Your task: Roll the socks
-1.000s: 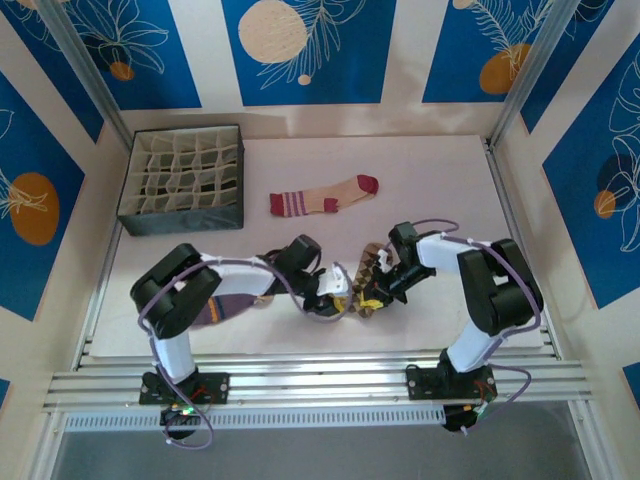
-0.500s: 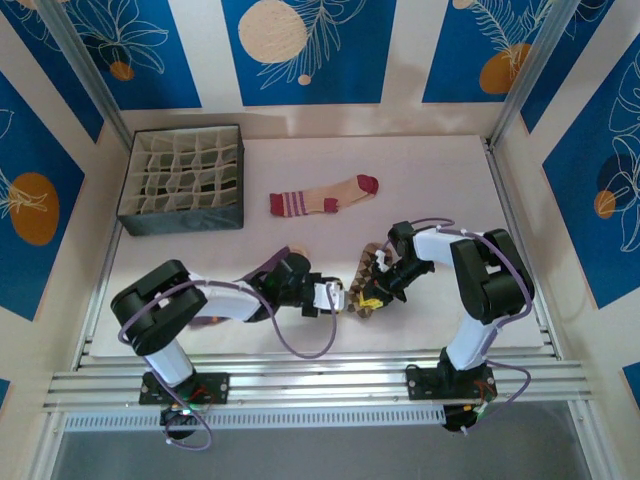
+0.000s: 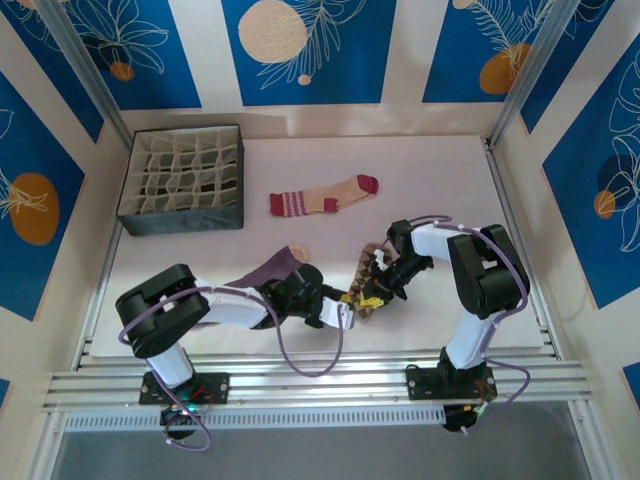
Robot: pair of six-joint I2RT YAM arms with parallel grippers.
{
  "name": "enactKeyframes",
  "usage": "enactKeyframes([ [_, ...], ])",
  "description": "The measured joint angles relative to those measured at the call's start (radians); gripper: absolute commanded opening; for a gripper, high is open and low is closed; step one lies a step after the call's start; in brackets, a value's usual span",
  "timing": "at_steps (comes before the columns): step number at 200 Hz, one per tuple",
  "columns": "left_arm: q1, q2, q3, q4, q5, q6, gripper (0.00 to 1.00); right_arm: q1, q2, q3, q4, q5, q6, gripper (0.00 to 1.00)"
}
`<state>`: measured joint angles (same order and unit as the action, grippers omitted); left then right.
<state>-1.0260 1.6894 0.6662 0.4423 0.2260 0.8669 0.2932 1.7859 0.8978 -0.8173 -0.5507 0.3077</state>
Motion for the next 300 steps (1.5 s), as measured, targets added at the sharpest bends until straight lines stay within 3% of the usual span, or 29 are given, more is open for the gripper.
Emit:
enactKeyframes([
  [34,-0.01,0.045,0.042,-0.015,-0.028,0.037,0.37,0.0,0.0,0.0,-0.011,-0.001,-0.015,0.0],
  [54,-0.01,0.083,0.075,-0.025,-0.041,0.062,0.22,0.0,0.003,0.0,-0.012,-0.004,-0.023,0.02],
  [68,-0.011,0.092,0.097,-0.057,-0.043,0.076,0.0,0.0,0.004,0.0,-0.015,-0.005,-0.028,0.13],
  [81,-0.011,0.093,0.133,-0.114,-0.044,0.084,0.0,-0.004,0.003,0.0,-0.018,-0.002,-0.034,0.29],
  [99,-0.01,0.1,0.189,-0.207,-0.041,0.074,0.0,-0.007,-0.027,-0.004,-0.013,0.008,-0.019,0.42],
  [122,-0.003,0.115,0.282,-0.351,-0.004,0.04,0.0,-0.007,-0.147,-0.034,0.026,0.056,0.019,0.49],
  [173,0.05,0.192,0.494,-0.679,0.154,-0.093,0.0,-0.019,-0.489,-0.205,0.173,0.15,0.17,0.5],
  [245,0.056,0.346,0.741,-1.051,0.341,-0.217,0.0,-0.018,-0.525,-0.318,0.378,0.217,0.283,0.48],
  [300,0.068,0.381,0.789,-1.112,0.475,-0.332,0.0,-0.012,-0.662,-0.383,0.44,0.333,0.35,0.41],
])
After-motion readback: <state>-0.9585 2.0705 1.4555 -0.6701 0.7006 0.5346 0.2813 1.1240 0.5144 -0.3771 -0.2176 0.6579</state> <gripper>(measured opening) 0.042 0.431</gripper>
